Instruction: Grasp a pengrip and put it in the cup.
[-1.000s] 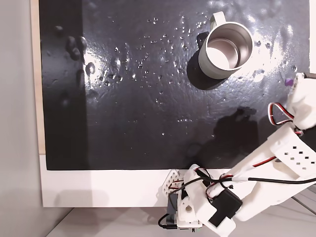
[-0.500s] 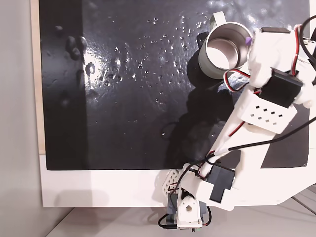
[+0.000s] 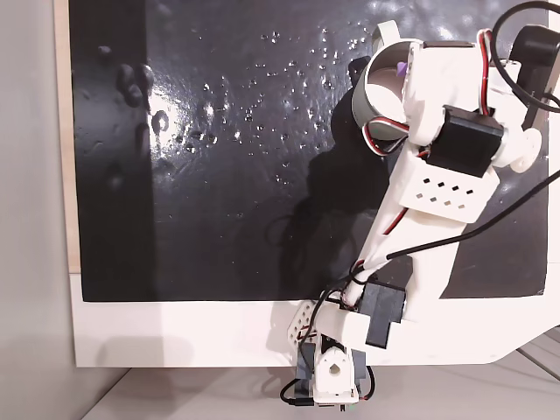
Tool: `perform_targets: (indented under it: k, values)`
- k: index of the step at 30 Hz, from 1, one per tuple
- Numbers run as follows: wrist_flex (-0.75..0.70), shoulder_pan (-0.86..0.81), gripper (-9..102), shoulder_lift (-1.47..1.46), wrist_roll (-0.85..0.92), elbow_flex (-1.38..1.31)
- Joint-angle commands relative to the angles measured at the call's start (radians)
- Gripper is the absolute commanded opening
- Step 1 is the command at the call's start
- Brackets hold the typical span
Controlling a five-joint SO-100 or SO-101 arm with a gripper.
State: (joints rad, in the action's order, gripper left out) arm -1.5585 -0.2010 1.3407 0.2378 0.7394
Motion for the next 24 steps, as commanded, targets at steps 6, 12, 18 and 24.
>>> perform_targets:
  k: [6, 12, 18, 24]
  values:
    - [-0.066, -0.011, 36, 0.087, -0.032, -0.021]
    - [-0.12, -0.015, 37, 0.098, -0.041, -0.089]
    - [-0.127, -0.018, 36, 0.129, -0.041, -0.089]
    - [-0.129, -0.017, 36, 0.147, -0.038, -0.087]
